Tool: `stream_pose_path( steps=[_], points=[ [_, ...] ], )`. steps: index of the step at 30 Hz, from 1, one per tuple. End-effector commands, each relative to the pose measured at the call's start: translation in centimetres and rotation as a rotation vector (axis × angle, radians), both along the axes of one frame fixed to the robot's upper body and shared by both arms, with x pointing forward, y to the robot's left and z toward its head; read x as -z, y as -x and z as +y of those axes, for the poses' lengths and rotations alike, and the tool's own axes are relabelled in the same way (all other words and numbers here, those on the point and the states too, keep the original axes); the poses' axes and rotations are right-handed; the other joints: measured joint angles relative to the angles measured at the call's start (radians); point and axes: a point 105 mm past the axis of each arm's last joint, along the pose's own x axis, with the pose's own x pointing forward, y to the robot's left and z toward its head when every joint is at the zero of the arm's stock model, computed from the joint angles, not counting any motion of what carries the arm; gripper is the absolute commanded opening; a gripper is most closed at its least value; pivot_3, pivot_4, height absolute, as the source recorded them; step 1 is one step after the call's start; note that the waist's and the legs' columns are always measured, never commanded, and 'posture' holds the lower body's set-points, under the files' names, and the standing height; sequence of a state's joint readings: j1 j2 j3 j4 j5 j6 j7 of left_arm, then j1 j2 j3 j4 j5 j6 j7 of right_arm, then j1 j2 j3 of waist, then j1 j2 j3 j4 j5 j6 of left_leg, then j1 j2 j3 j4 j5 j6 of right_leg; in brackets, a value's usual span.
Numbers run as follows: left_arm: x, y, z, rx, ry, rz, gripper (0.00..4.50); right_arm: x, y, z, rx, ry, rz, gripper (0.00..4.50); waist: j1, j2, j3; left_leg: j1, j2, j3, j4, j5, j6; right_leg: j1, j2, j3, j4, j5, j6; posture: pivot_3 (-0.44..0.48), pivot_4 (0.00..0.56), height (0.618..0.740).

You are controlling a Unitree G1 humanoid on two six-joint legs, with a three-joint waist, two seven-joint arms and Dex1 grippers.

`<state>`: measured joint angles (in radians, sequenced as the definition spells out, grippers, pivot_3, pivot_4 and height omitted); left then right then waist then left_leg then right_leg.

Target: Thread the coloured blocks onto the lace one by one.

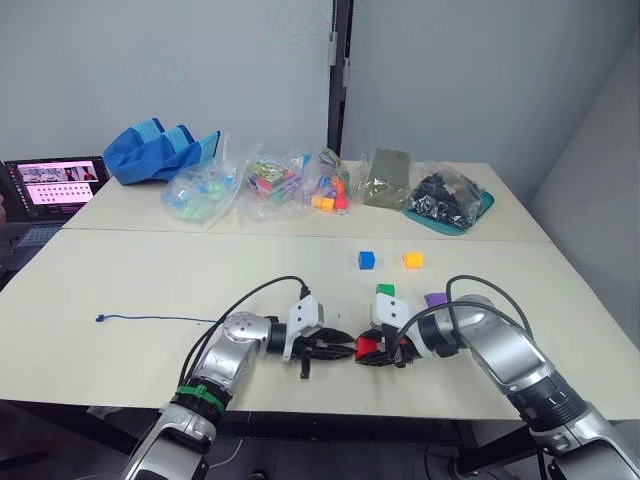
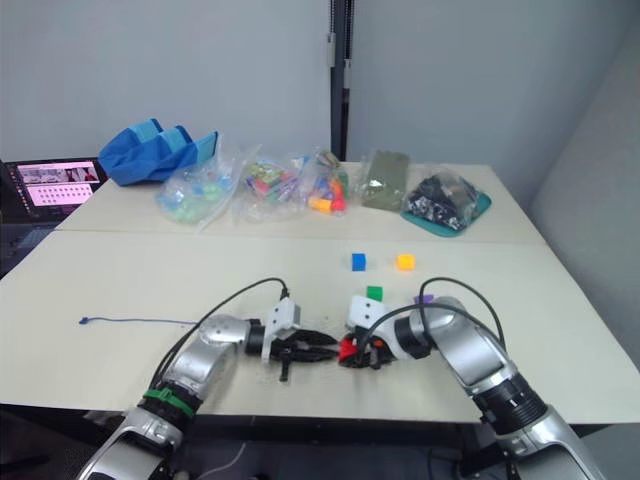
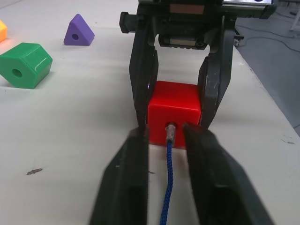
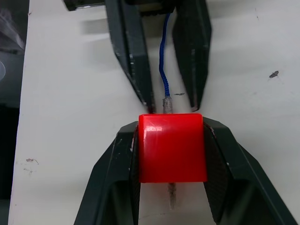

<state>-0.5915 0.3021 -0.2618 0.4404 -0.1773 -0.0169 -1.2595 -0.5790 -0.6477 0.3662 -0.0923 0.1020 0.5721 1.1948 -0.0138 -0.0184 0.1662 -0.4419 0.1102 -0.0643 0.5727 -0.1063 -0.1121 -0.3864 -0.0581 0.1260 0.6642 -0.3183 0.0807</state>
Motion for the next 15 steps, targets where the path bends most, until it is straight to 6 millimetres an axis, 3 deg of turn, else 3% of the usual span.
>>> stream_pose_path(
  steps=[1, 9, 15],
  points=[
    [-1.3, 0.1, 0.3, 0.038, -0.073, -0.105, 2.58, -0.4, 0.2, 0.3, -0.018, -0.012, -0.01, 1.19, 0.0, 0.0, 0.0, 0.0, 0.0, 0.0, 0.0, 0.0, 0.0, 0.0, 0.0, 0.0, 0.0, 0.0, 0.0, 0.0, 0.15, 0.74],
    [-0.4, 0.3, 2.9, 0.017, -0.189, -0.132, 2.63, -0.2, 0.1, 0.5, -0.018, -0.017, -0.01, 1.19, 0.0, 0.0, 0.0, 0.0, 0.0, 0.0, 0.0, 0.0, 0.0, 0.0, 0.0, 0.0, 0.0, 0.0, 0.0, 0.0, 0.15, 0.74],
    [-0.3, 0.5, 2.9, 0.024, -0.175, -0.113, 0.78, -0.2, 0.0, 0.6, -0.017, -0.018, -0.015, 1.19, -0.001, 0.0, 0.0, 0.0, 0.0, 0.0, 0.0, 0.0, 0.0, 0.0, 0.0, 0.0, 0.0, 0.0, 0.0, 0.0, 0.15, 0.74]
  ],
)
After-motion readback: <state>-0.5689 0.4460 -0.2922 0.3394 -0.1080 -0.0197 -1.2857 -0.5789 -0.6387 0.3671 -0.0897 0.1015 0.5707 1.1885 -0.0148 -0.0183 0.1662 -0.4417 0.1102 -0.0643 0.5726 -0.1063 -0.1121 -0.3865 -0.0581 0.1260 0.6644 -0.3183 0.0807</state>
